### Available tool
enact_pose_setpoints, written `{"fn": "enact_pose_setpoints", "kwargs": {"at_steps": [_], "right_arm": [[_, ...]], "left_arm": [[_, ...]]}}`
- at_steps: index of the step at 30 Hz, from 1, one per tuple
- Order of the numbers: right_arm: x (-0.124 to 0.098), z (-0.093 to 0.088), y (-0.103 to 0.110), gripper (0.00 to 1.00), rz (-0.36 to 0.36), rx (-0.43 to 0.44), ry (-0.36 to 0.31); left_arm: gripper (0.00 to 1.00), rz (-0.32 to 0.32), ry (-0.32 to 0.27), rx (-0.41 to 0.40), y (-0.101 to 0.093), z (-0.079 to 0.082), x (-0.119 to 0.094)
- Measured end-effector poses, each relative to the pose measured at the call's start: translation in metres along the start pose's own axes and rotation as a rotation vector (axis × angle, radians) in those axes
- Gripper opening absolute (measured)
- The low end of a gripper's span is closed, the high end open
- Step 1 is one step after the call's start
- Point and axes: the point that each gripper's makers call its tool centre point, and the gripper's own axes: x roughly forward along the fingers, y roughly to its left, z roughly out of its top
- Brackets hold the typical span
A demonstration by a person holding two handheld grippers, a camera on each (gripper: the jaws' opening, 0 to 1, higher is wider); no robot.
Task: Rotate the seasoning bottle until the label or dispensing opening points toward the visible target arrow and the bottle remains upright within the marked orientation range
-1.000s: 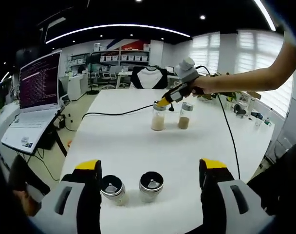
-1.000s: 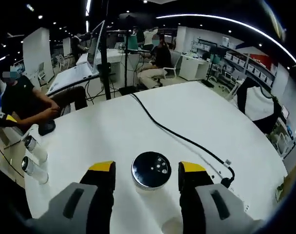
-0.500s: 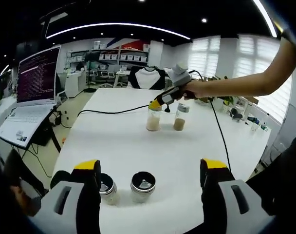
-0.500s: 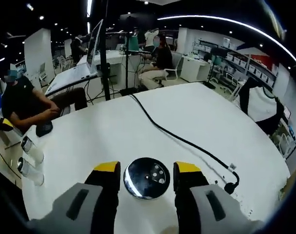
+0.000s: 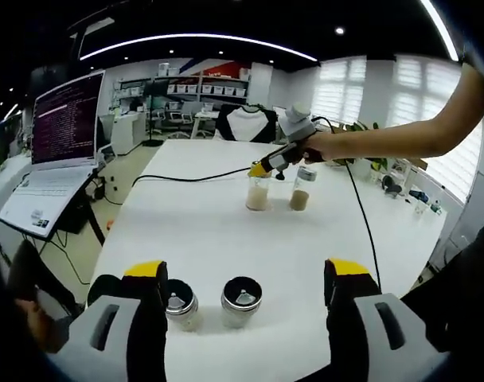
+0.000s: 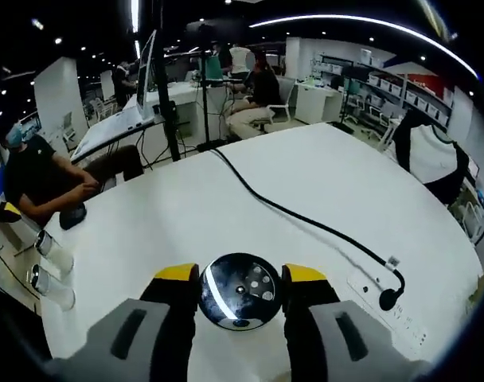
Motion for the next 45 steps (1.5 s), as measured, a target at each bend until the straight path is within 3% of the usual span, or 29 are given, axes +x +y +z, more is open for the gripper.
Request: {"fn": "enact_pose_setpoints", "kwargs": {"at_steps": [16, 28, 45], "right_arm": [[-0.013, -0.018, 0.015, 0.39, 0.03, -0.052, 0.038], [-0.042, -0.047, 0.062, 0.39, 0.047, -0.069, 0.047], [-0.093, -0.095, 0.157, 0.39, 0.087, -0.088, 0.066]], "left_arm": [[0.85, -0.028, 0.003, 0.018, -0.002, -0.005, -0.007], [0.84, -0.076, 0.007, 0.038, -0.018, -0.017, -0.028], [0.84, -0.148, 0.005, 0.069, -0.053, -0.039, -0.064]]}}
